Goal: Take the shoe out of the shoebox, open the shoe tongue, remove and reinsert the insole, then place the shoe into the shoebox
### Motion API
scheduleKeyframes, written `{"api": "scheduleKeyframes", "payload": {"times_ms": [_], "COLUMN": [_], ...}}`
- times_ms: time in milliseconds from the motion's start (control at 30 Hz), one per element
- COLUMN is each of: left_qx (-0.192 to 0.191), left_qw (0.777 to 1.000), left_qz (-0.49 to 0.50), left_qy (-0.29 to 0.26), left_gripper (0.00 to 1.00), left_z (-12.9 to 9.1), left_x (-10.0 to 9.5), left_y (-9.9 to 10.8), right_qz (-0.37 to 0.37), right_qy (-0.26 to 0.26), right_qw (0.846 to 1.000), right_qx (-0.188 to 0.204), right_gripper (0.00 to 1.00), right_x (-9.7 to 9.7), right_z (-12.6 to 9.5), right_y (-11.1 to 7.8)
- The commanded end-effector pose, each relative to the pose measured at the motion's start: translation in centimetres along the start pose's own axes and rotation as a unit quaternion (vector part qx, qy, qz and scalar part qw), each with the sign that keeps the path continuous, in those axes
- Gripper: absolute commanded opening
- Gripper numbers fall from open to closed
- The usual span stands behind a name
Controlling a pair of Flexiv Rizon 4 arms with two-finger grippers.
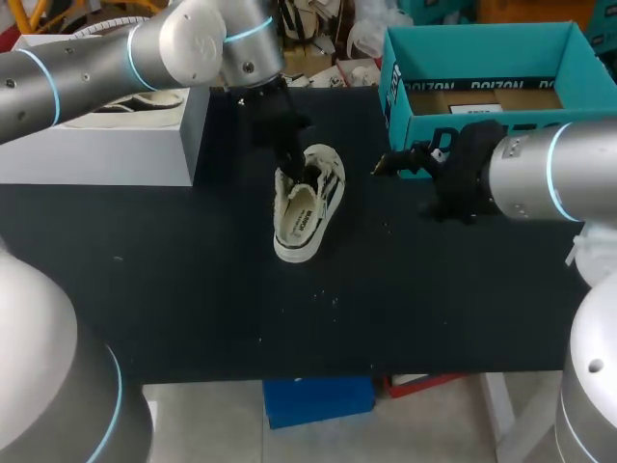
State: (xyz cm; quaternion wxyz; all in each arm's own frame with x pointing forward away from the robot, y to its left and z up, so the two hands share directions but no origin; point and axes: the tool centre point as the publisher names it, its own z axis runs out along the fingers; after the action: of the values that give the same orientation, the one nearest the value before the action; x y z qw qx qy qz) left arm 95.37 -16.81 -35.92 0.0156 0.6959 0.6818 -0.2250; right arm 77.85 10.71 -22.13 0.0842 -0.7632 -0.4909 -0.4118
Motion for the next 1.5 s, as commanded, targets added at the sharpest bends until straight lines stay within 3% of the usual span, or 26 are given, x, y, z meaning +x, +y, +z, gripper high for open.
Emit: {"api": "scheduleKeyframes", "payload": {"times_ms": [33,367,533,667,700,733,1033,1500], "left_qx": [-0.011,-0.029,-0.024,-0.019,-0.02,-0.022,-0.05,-0.05], "left_qw": [1.0,0.999,0.999,0.999,0.999,0.999,0.997,0.997], "left_qz": [0.0,-0.012,-0.024,-0.032,-0.034,-0.035,-0.044,-0.047], "left_qy": [-0.006,-0.01,-0.015,-0.013,-0.012,-0.012,-0.026,-0.034], "left_gripper": [0.0,0.0,0.1,0.46,0.81,1.0,1.0,1.0], "left_z": [-2.1,-6.1,-6.8,-7.3,-7.5,-7.6,-8.7,-8.7], "left_x": [0.6,1.6,2.6,3.2,3.3,3.4,4.4,4.9], "left_y": [-1.1,-2.7,-3.2,-3.6,-3.7,-3.8,-4.3,-4.7], "right_qz": [0.0,0.0,0.0,0.0,0.0,0.0,0.0,0.0], "right_qy": [-0.002,-0.002,-0.002,-0.002,-0.002,-0.002,-0.002,-0.002], "right_qw": [1.0,1.0,1.0,1.0,1.0,1.0,1.0,1.0], "right_qx": [-0.002,-0.002,-0.002,-0.002,-0.002,-0.002,-0.002,-0.002], "right_gripper": [1.0,1.0,1.0,1.0,1.0,1.0,1.0,1.0], "right_x": [0.2,0.2,0.2,0.2,0.2,0.2,0.2,0.2], "right_z": [0.2,0.2,0.2,0.2,0.2,0.2,0.2,0.2], "right_y": [-0.1,-0.1,-0.1,-0.1,-0.1,-0.1,-0.1,-0.1]}}
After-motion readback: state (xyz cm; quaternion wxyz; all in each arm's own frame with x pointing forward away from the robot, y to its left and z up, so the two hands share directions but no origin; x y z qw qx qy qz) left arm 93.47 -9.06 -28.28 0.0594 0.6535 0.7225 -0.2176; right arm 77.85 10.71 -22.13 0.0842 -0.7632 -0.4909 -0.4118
